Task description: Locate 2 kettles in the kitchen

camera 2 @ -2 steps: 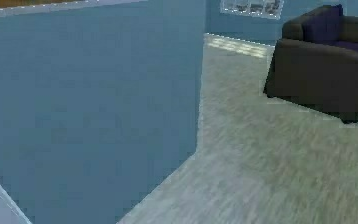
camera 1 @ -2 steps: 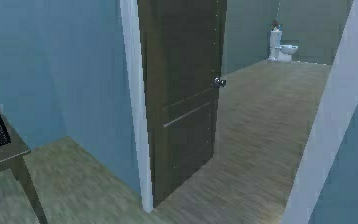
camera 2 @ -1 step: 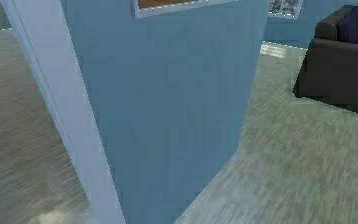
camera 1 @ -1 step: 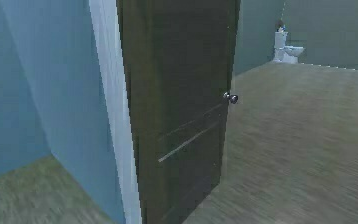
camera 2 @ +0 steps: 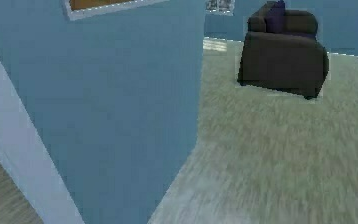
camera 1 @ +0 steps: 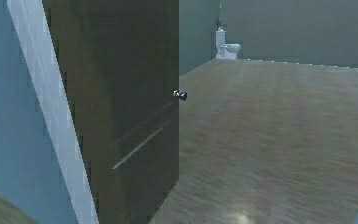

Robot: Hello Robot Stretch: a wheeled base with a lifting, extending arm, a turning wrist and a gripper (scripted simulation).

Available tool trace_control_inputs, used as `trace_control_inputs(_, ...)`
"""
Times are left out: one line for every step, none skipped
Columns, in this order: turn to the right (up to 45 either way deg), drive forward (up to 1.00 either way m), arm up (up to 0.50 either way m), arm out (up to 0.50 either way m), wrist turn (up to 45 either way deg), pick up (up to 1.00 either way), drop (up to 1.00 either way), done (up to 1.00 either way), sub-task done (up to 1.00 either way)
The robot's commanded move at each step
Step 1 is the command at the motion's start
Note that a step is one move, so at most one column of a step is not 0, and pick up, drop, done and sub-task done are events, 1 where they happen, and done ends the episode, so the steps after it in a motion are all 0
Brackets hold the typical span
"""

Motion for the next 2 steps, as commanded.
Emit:
trace_control_inputs(0.0,0.80,0.00,0.00,0.0,0.00,0.00,0.00,0.00)
trace_control_inputs(30.0,0.00,0.00,0.00,0.0,0.00,0.00,0.00,0.00)
